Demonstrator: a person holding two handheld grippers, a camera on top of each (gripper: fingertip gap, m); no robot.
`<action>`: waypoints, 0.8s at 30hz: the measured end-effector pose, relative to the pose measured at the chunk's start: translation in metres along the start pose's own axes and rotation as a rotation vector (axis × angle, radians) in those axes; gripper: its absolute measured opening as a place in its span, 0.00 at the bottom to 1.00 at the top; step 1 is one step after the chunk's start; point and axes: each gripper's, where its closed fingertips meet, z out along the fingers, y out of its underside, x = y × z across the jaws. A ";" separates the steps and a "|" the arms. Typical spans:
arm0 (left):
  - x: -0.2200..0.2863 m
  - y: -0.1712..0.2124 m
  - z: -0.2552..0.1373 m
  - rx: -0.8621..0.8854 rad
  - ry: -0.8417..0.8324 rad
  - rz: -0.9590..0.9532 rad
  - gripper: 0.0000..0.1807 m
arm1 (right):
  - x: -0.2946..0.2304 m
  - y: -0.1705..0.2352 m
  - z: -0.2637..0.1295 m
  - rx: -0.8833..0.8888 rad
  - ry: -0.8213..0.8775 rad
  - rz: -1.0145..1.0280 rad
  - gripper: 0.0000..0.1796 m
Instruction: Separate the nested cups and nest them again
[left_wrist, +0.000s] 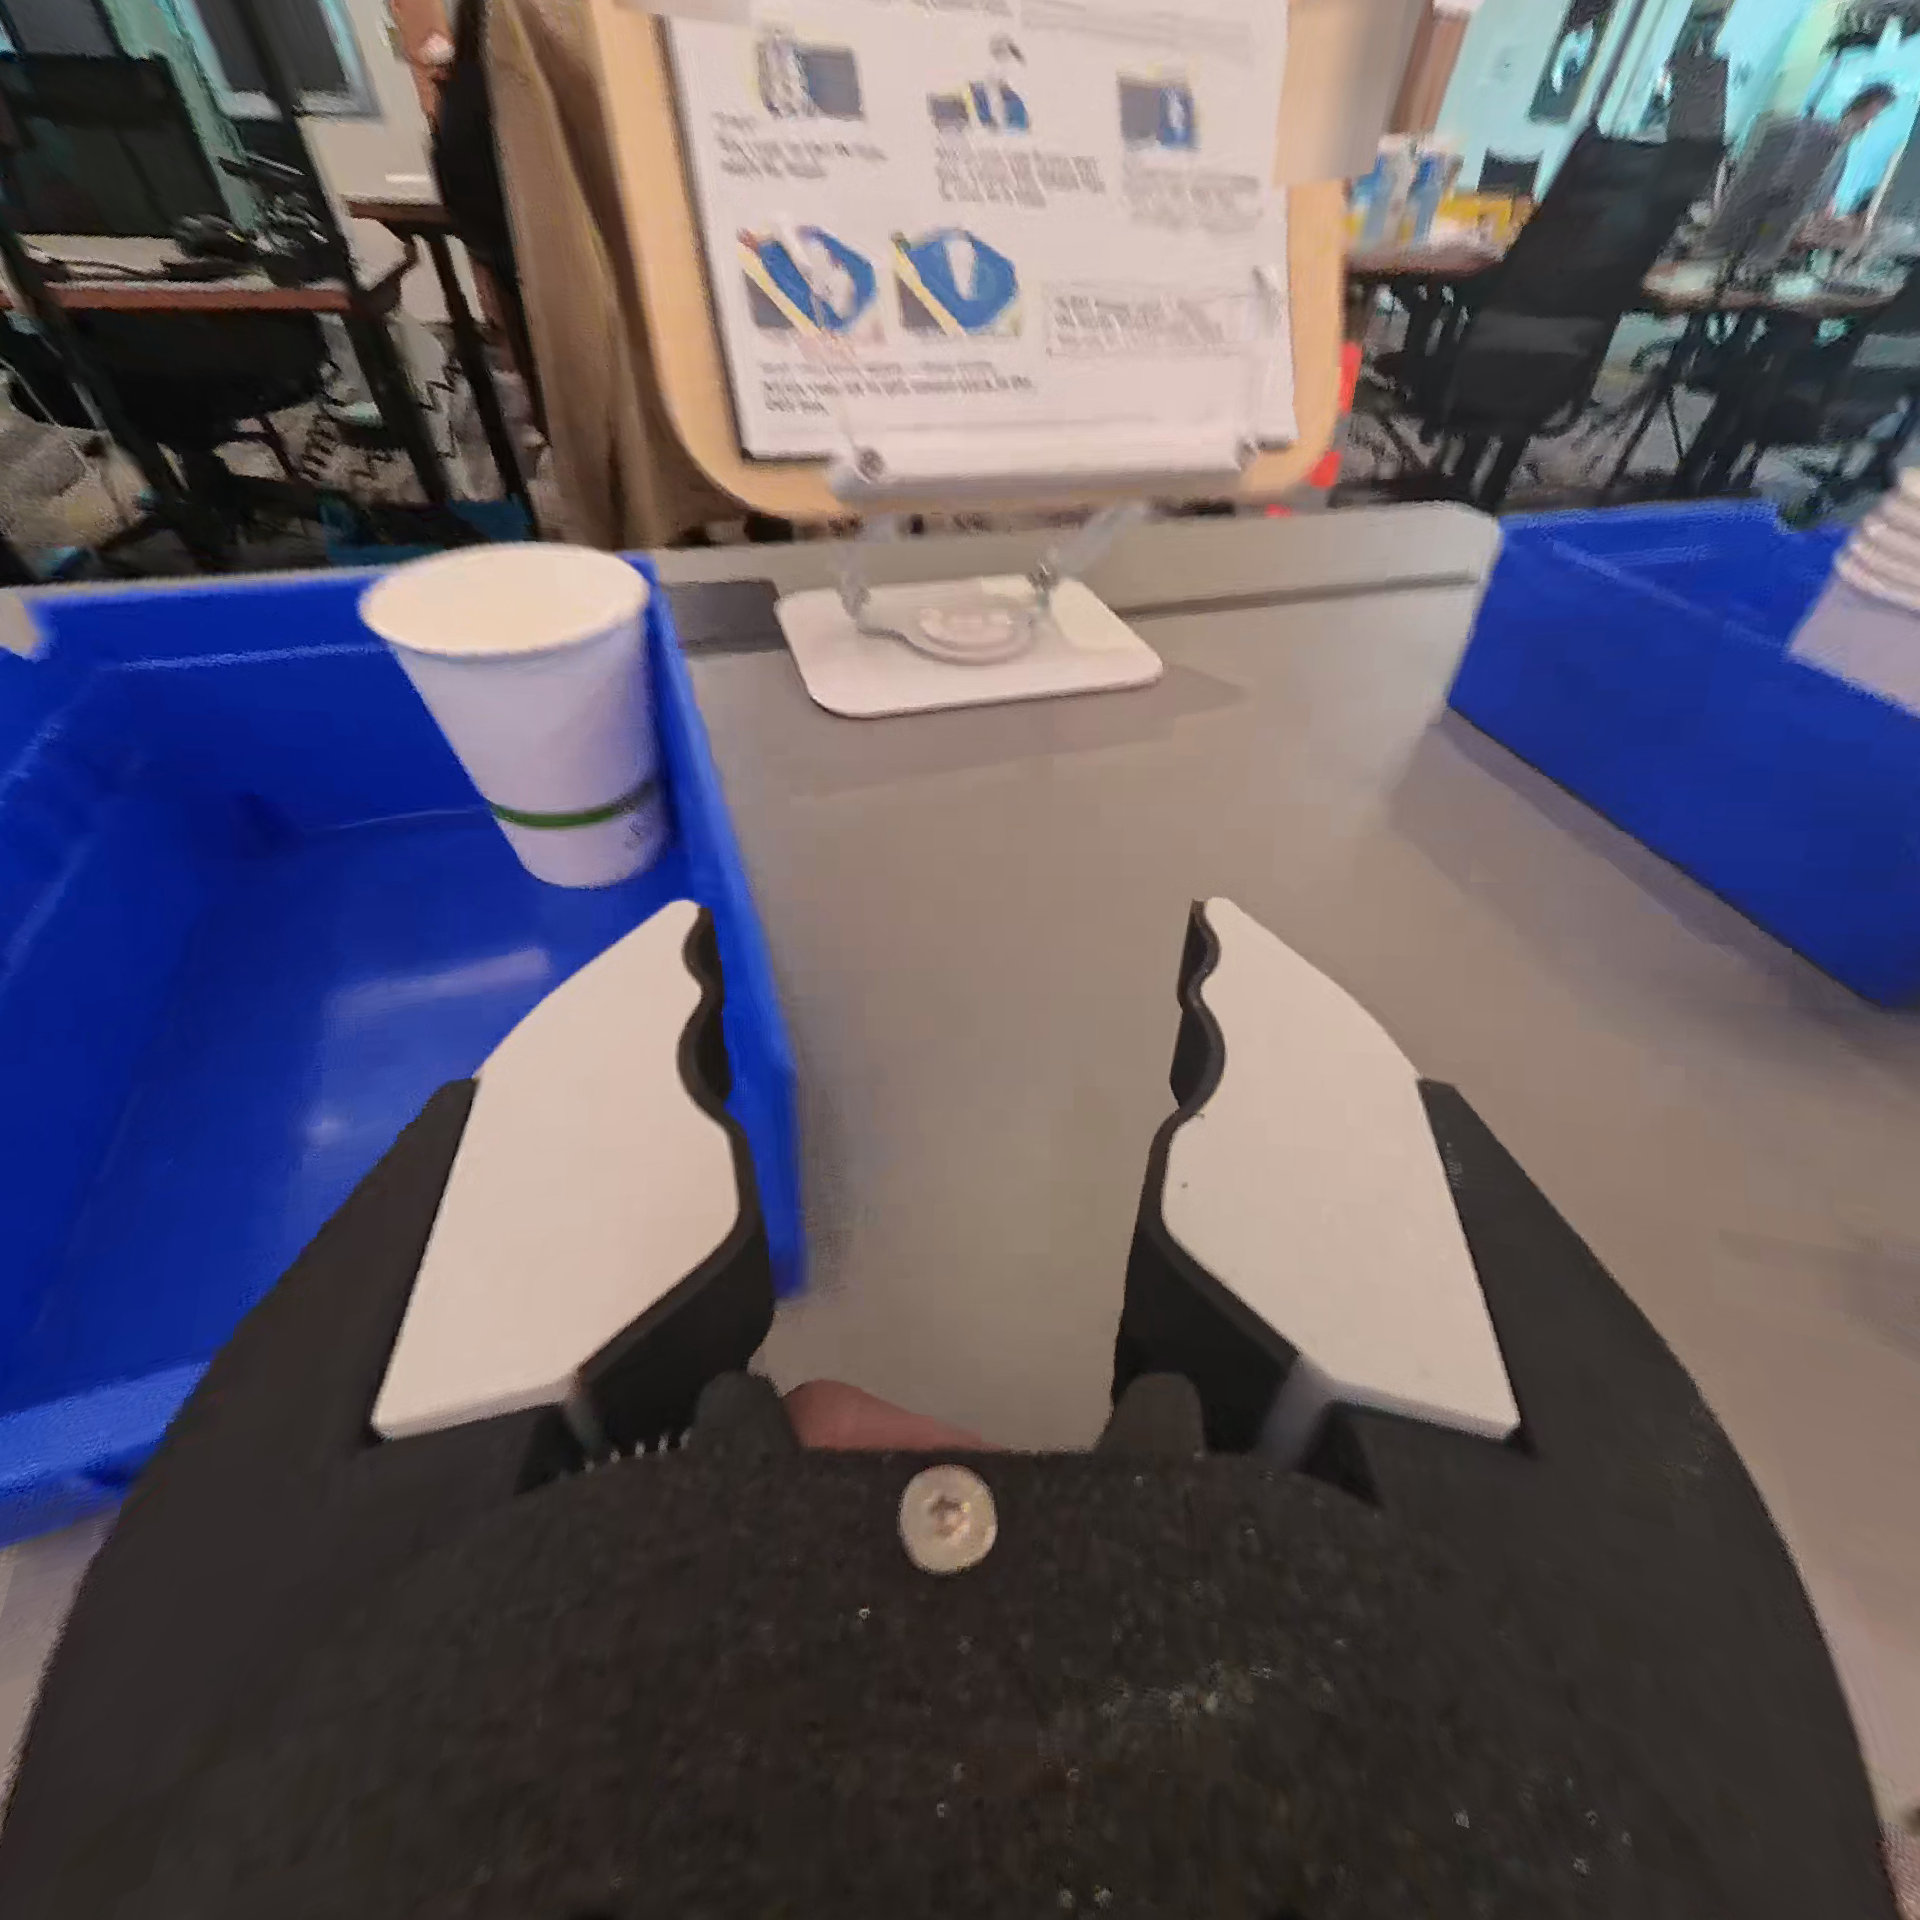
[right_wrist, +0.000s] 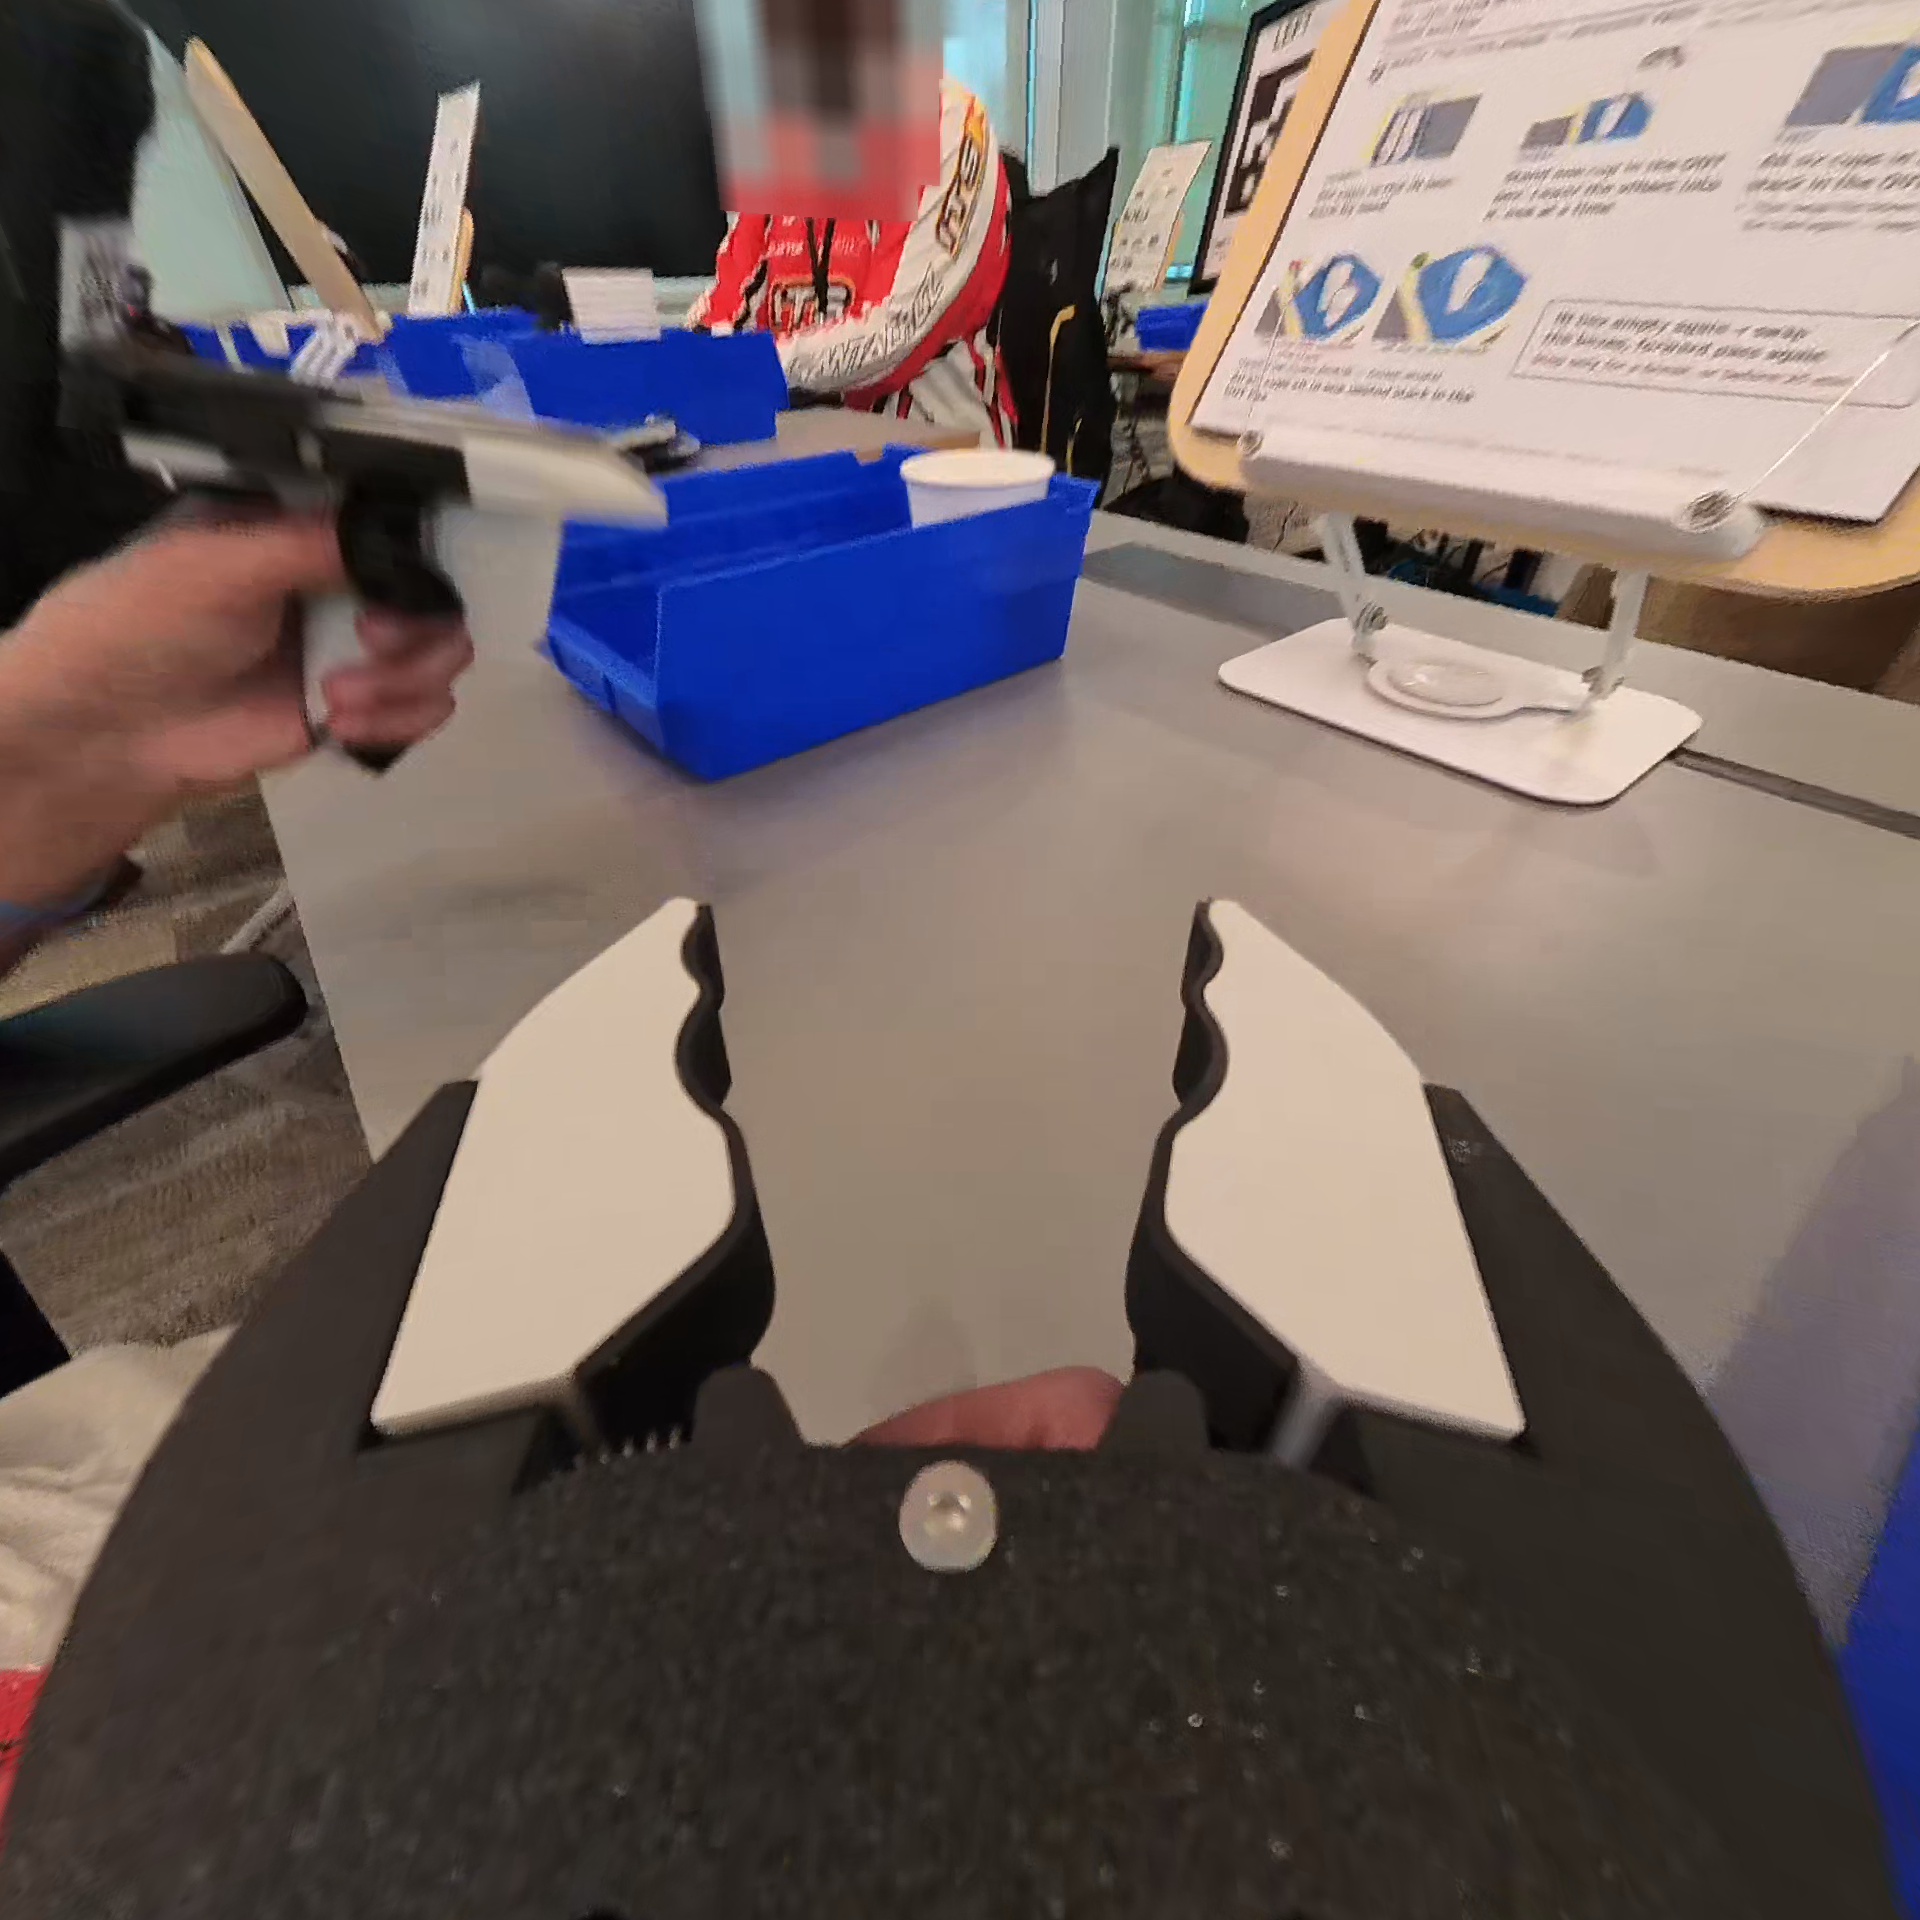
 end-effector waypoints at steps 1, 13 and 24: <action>-0.016 -0.011 0.001 0.026 -0.028 -0.013 0.47 | -0.002 0.005 0.002 -0.022 -0.005 -0.005 0.47; -0.171 0.004 0.141 -0.236 -0.020 0.031 0.51 | 0.002 0.000 -0.004 -0.007 -0.049 0.068 0.45; -0.160 0.012 0.200 -0.234 0.133 0.094 0.52 | -0.003 0.017 0.002 -0.061 -0.084 0.106 0.44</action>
